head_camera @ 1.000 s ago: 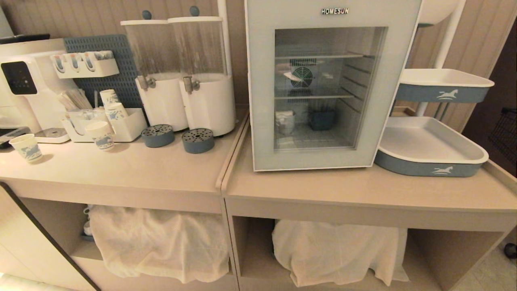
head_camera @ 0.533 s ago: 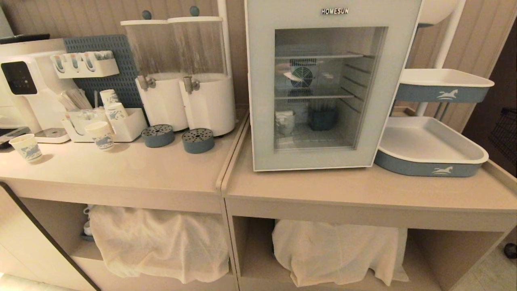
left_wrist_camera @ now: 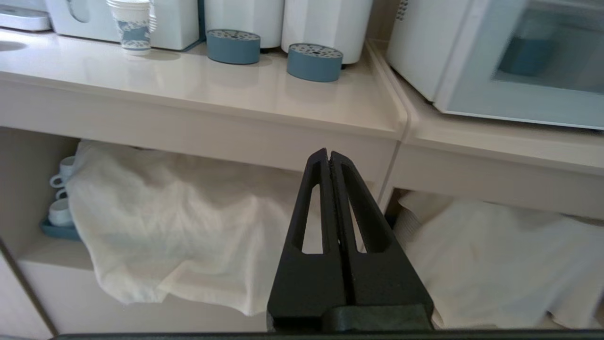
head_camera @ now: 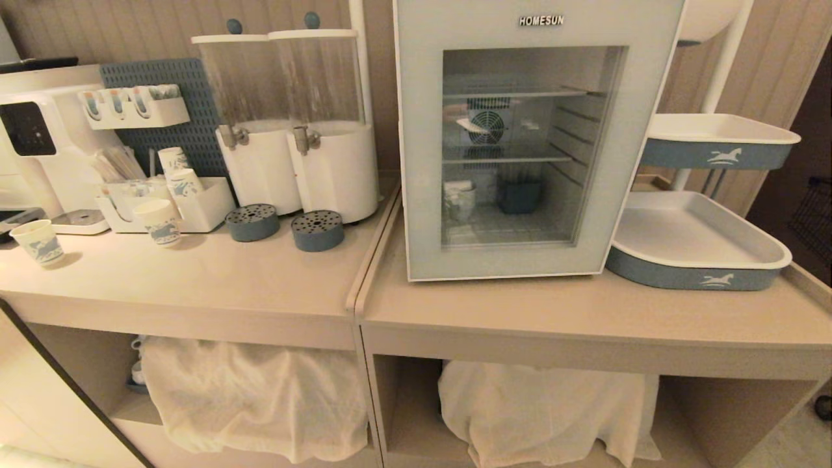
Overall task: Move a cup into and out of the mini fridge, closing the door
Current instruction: Open the freezer door
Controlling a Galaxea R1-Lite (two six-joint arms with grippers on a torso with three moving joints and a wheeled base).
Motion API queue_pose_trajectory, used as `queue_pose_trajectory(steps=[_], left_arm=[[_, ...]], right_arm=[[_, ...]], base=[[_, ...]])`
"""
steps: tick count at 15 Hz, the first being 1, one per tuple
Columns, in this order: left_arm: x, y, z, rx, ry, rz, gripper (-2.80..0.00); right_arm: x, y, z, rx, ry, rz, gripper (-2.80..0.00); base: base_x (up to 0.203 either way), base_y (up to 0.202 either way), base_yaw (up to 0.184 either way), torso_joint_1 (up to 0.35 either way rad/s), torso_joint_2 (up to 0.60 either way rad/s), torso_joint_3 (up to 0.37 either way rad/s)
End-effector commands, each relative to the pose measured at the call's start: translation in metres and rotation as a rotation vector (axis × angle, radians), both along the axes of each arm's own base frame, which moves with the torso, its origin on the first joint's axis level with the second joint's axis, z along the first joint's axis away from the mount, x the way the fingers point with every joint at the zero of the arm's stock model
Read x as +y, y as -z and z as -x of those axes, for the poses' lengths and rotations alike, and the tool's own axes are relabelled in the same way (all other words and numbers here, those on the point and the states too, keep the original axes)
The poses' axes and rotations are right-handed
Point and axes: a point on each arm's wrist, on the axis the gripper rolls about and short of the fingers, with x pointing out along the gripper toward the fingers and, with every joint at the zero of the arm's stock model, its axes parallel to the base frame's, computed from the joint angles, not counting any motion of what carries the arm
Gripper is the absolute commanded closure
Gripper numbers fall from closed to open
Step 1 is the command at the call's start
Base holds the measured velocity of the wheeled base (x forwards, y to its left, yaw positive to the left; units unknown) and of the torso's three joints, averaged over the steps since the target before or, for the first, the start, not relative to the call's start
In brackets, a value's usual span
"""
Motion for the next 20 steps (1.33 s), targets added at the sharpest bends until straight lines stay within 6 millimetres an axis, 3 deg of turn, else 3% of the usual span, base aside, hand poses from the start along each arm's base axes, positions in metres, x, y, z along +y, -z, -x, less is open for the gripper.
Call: queue_pose_trajectory(steps=[1, 9, 20], left_arm=[[0.0, 0.0112, -0.0029, 0.034, 0.0, 0.001, 0.0], [0.0, 0.0109, -0.0029, 0.031, 0.001, 0.006, 0.0], [0.0, 0.0109, -0.0029, 0.031, 0.001, 0.007, 0.0]], right_arm=[[0.0, 0.0001, -0.0002, 0.003, -0.001, 0.0, 0.0], [0.0, 0.0001, -0.0001, 0.003, -0.001, 0.0, 0.0], [0.0, 0.0001, -0.0001, 0.003, -0.001, 0.0, 0.0]], base=[[0.186, 0.0, 0.002, -0.002, 0.0, 0.004], [0.186, 0.0, 0.0, 0.003, 0.0, 0.002], [0.006, 0.0, 0.001, 0.001, 0.0, 0.0]])
